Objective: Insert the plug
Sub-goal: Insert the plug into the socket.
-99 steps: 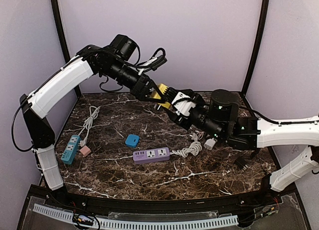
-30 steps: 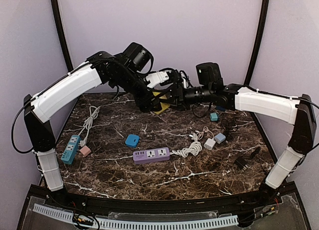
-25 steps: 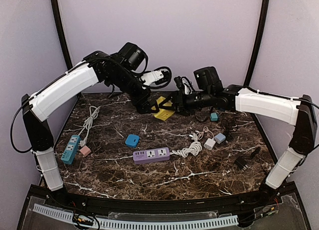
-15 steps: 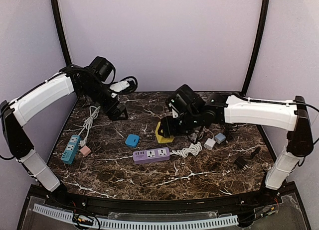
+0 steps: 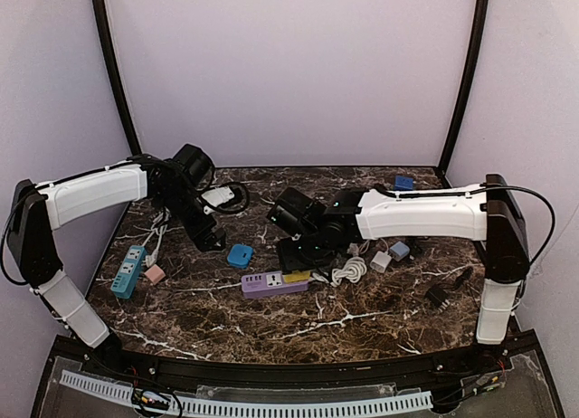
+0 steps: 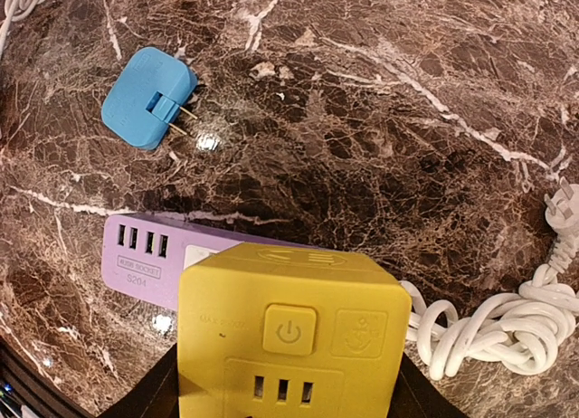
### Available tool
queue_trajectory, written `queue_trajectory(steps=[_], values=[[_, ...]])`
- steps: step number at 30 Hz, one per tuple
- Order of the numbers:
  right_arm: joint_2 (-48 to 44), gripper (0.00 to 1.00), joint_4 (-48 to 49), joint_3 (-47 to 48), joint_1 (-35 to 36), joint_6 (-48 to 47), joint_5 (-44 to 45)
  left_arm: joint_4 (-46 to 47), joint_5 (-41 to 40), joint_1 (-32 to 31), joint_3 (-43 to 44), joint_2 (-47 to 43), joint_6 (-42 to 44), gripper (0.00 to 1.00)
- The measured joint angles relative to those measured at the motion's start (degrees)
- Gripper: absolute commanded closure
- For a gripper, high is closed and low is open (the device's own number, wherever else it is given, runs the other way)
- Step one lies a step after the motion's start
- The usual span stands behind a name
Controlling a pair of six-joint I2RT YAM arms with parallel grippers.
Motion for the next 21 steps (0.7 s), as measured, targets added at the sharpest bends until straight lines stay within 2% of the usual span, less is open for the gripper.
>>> queue_trajectory(steps=[21], values=[[1.4,1.00,-2.2,0.8,1.1,3.5,1.0,1.0,0.0,0.9,0.0,0.0,0.2,0.01]])
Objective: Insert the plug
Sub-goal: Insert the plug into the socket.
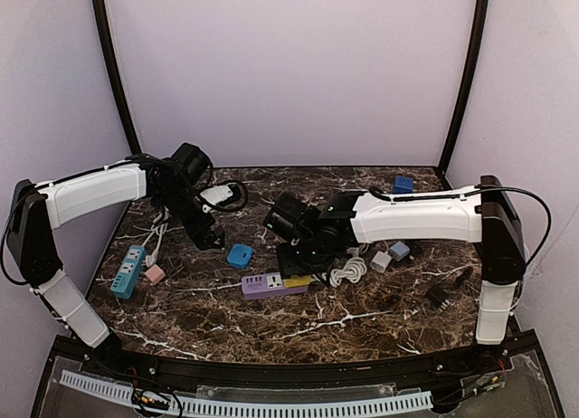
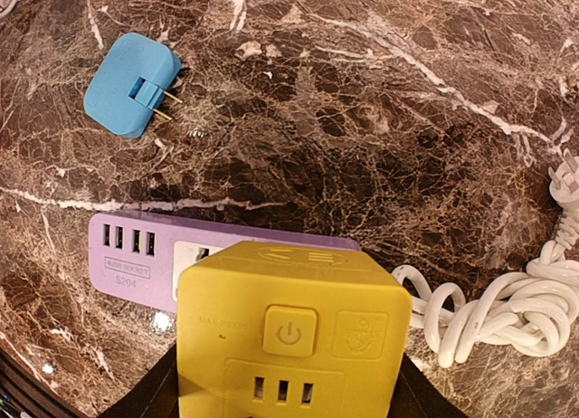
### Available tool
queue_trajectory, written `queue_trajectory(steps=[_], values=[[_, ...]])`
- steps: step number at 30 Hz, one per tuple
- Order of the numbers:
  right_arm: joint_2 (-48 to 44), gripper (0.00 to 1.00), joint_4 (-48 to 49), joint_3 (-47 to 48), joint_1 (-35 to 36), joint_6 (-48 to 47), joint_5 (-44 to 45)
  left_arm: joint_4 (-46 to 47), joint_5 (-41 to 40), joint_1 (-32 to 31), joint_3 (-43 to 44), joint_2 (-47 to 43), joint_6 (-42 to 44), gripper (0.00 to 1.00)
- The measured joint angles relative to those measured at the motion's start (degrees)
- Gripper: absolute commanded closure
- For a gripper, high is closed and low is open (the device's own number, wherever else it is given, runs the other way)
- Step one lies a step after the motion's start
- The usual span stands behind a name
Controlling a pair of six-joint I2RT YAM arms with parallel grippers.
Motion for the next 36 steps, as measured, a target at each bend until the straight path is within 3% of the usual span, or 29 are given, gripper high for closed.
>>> queue_trajectory(steps=[23,24,26,31,36], values=[[3.1,0.98,-0.2,-0.6,-2.8,-2.5,-0.2,0.0,-0.6,0.4,0.0,0.0,0.6,0.01],[3.2,0.87,-0.4,-0.4,-2.8,-2.6,-0.2,0.0,-0.7,0.6,0.0,0.0,0.7,0.01],[3.2,0.56,-1.1,0.4,-2.8,-2.9,-0.3,0.0,-0.8,1.0,0.0,0.0,0.9,0.01],[3.6,0.06,-3.5,2.9,-3.0,-4.5,-0.5,0.0,-1.5,1.7,-0.2,0.0,1.4,0.01],[4.8,0.01,-9.8,6.7,-2.9,-9.2,0.9,-2.1,-2.1,2.9,-2.1,0.0,3.6,0.03]])
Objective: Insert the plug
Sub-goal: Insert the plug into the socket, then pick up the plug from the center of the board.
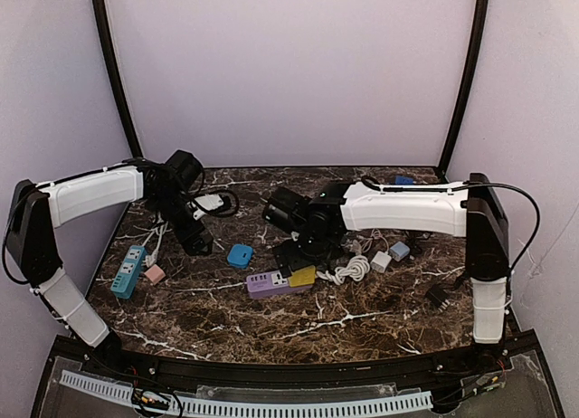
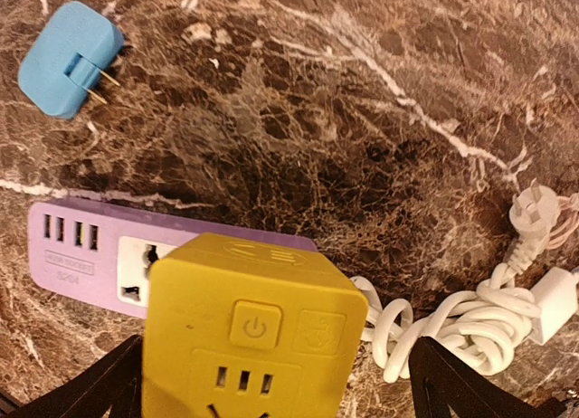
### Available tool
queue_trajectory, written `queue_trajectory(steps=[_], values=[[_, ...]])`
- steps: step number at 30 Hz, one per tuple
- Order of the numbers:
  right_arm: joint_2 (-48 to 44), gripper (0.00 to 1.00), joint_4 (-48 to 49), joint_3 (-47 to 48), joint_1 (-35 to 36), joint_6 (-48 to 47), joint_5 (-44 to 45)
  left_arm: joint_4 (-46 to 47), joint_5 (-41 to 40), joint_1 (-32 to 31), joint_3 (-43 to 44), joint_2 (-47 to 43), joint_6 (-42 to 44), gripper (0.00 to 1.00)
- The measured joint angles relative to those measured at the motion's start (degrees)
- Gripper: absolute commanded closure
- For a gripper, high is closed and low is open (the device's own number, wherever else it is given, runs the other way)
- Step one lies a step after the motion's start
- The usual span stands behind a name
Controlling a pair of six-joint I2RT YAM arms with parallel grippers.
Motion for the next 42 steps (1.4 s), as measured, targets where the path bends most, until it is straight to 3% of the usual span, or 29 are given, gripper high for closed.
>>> queue_trajectory(steps=[3,8,15,24,33,35,40,42], values=[[-0.4,0.01,-0.4,4.4,0.3,-3.3,0.9,-1.8,-1.2,2.7,-2.7,-0.5,2.0,0.09],[-2.8,0.02,1.4,5.6,1.2,-6.8,2.3,-5.6,-3.7,11.5,-9.7,-4.0,4.3,0.29],[-7.3,0.01,4.3,4.7,1.3,-9.9,5.4,-6.5,-4.9,15.9,-19.2,-9.6,4.5,0.33],[-7.6,0.01,5.1,2.5,1.4,-10.6,7.0,-1.7,-3.7,21.9,-20.8,-7.9,3.8,0.37],[-7.6,0.01,5.1,2.4,1.4,-11.1,7.7,1.8,-0.4,22.3,-22.4,-3.6,3.2,0.54],[-7.6,0.01,5.1,2.4,1.4,-11.3,7.7,2.0,0.5,22.3,-22.4,-2.9,3.1,0.60],[-7.6,0.01,5.1,2.4,1.6,-11.5,8.0,2.1,1.8,22.6,-22.3,-2.9,3.0,0.96],[-7.6,0.01,5.2,2.4,1.7,-12.2,8.0,2.0,2.4,22.6,-22.2,-2.9,3.0,0.99]])
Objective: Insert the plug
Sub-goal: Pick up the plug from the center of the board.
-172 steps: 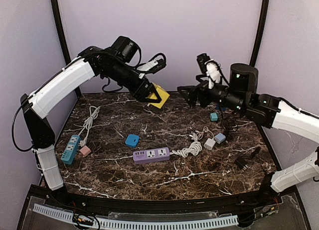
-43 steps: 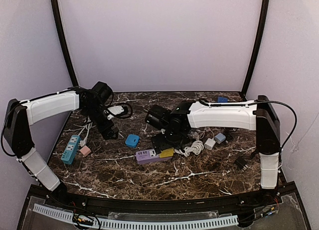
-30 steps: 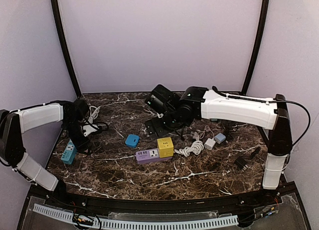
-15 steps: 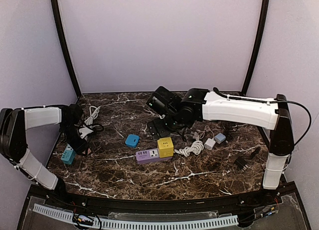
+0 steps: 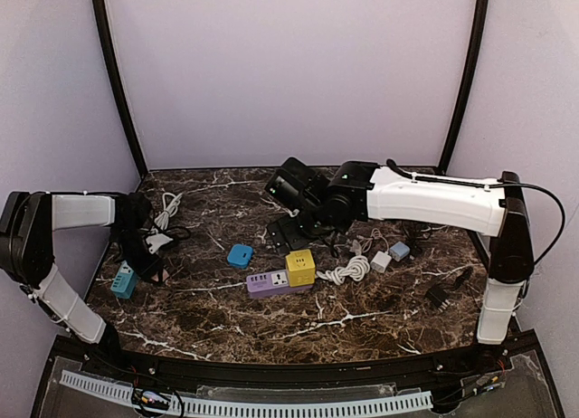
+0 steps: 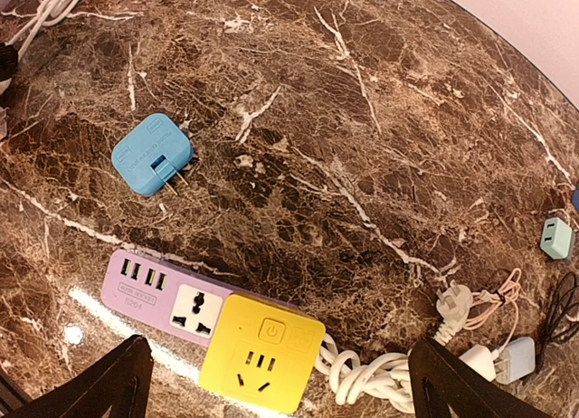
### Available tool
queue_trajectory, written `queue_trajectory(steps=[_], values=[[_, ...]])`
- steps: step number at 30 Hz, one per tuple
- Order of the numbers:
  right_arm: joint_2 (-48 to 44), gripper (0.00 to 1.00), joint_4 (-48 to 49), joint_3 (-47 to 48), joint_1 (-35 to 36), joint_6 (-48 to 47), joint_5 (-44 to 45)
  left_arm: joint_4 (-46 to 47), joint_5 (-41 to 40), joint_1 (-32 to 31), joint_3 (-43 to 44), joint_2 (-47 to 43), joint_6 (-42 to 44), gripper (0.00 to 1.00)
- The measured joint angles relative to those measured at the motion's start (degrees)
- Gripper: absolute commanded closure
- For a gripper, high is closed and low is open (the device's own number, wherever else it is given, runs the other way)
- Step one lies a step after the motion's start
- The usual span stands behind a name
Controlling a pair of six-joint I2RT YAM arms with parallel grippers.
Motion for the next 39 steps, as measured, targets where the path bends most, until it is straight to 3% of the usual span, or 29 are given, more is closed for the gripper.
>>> queue_trajectory(steps=[3,6,9,13,16,21,27,37,39], values=[[-1.0,0.02,2.3,-1.0,0.2,-4.1,0.1,-1.4,2.5,0.0,0.9,0.0,0.0,0.99],[-5.9,0.02,10.9,-7.4,1.6,-14.2,0.3,-5.2,6.3,-1.1,5.0,-0.5,0.2,0.99],[-14.9,0.01,25.9,-20.5,4.9,-31.1,-2.0,-8.4,10.3,-4.5,11.0,-2.5,0.7,0.99],[-25.0,0.01,51.9,-38.8,7.8,-58.4,-14.6,-13.4,16.9,-11.6,21.4,-5.6,1.4,0.99],[-24.5,0.01,60.9,-41.2,7.4,-72.5,-21.9,-17.1,21.6,-16.3,28.5,-6.3,1.8,0.99],[-17.2,0.03,64.4,-32.0,7.0,-89.3,-27.8,-22.9,25.8,-21.7,34.3,-5.7,1.8,0.99],[-12.1,0.11,65.5,-27.9,7.0,-99.8,-29.4,-27.8,27.2,-26.8,38.0,-3.7,1.8,0.99],[-5.6,0.41,61.4,-22.1,6.3,-106.1,-28.2,-30.5,28.4,-28.8,39.1,-2.9,1.8,0.99],[-4.7,0.57,61.2,-21.2,5.9,-106.7,-27.8,-30.6,28.5,-29.2,39.1,-2.8,1.8,0.99]])
